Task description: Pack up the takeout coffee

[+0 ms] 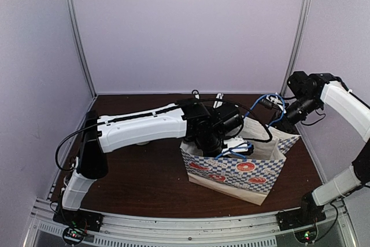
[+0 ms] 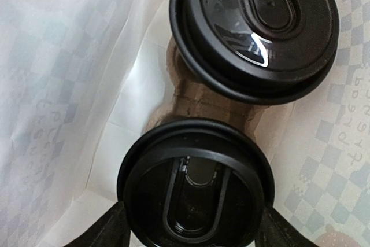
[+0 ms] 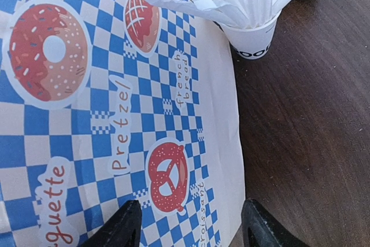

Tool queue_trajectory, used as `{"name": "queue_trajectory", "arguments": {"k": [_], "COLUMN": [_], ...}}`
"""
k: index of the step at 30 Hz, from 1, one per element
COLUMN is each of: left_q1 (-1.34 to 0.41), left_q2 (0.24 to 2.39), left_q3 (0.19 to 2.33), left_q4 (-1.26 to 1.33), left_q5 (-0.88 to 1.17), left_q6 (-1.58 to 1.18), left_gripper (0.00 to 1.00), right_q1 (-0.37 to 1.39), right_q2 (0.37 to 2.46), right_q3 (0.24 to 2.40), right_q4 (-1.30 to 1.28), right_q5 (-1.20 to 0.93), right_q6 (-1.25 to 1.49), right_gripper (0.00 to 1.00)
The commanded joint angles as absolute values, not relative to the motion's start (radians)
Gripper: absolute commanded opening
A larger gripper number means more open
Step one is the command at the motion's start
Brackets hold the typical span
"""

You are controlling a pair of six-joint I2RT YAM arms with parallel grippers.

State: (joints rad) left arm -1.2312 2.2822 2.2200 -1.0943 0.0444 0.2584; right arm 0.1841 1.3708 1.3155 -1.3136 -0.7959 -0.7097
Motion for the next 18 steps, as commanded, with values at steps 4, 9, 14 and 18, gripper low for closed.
{"name": "queue_trajectory", "arguments": {"k": [4, 9, 14, 18], "left_q1": [-1.248, -1.249, -1.249, -1.249], "left_q2": [2.296, 2.255, 2.233, 2.219], "left_q3": [2.209, 2.214, 2.217, 2.234], "left_q4": [-1.18, -1.18, -1.185, -1.192], "left_q5": [0.069, 0.069, 0.078, 0.075], "left_q6": [0.244, 0.244, 0.242, 0.235], "left_gripper": [0.8, 0.89, 0.95, 0.96], "right_q1": [0.17, 0.17, 0.17, 0.169], "right_q2": [1.38, 1.391, 1.394, 1.399], "right_q3": [1.357, 1.378, 1.389, 1.388], "right_q4": [-1.293, -1.303, -1.304, -1.306], "right_q5": [-0.78, -0.787, -0.793, -0.796], "right_q6": [-0.672, -0.672, -0.67, -0.672], "right_gripper": [0.63, 0.63, 0.63, 0.63]}}
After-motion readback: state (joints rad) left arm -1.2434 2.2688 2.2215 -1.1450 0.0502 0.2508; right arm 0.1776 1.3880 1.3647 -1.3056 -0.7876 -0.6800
